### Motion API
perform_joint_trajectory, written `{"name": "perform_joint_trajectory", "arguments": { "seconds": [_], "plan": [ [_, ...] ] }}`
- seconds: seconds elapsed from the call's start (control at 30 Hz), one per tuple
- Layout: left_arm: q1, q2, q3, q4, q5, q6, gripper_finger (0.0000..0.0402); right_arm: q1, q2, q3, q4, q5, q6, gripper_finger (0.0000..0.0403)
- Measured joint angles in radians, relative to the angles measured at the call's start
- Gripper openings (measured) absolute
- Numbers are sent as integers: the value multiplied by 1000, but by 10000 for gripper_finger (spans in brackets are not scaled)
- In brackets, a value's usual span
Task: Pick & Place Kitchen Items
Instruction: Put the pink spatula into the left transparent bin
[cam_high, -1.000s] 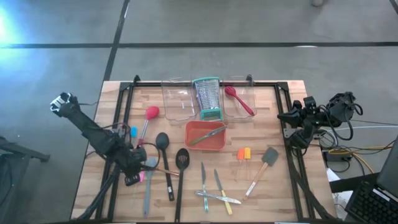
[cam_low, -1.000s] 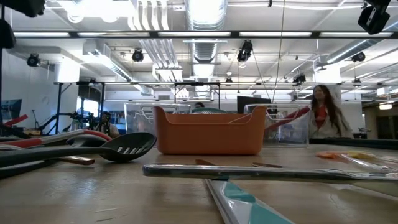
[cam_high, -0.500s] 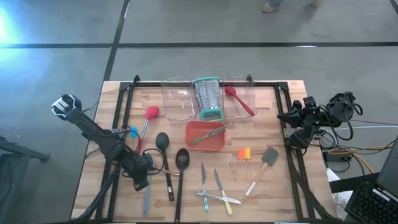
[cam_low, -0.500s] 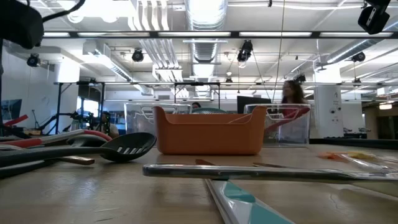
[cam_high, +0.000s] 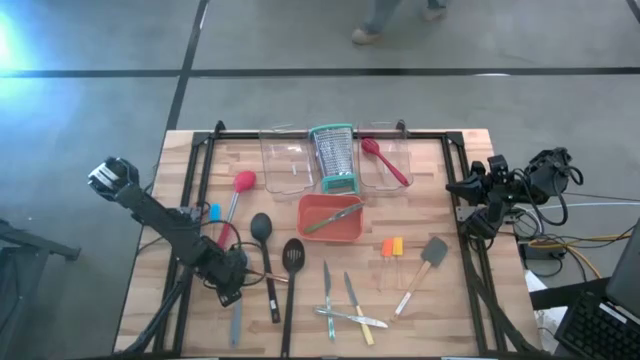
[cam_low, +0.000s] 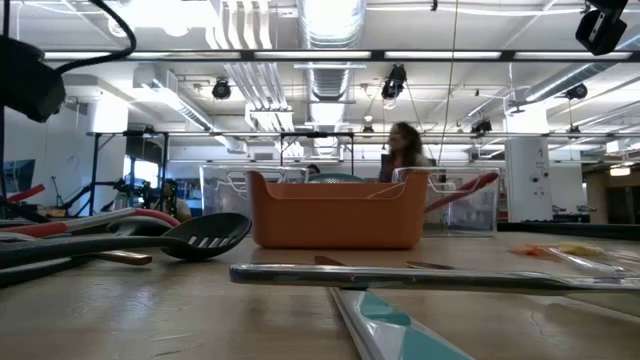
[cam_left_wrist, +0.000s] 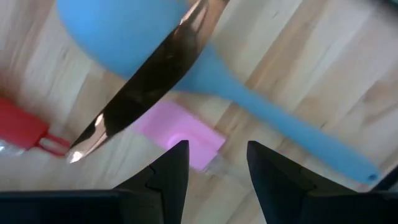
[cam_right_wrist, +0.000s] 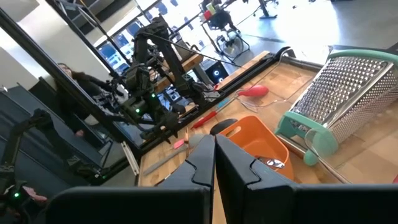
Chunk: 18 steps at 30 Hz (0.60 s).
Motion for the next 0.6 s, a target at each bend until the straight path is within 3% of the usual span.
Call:
{"name": "perform_joint_trajectory", "arguments": {
  "seconds": [0.6],
  "plan": [
    [-11, 55, -34, -16, -8, -33, 167, 0, 0, 0, 0, 0, 0, 9]
  ]
}}
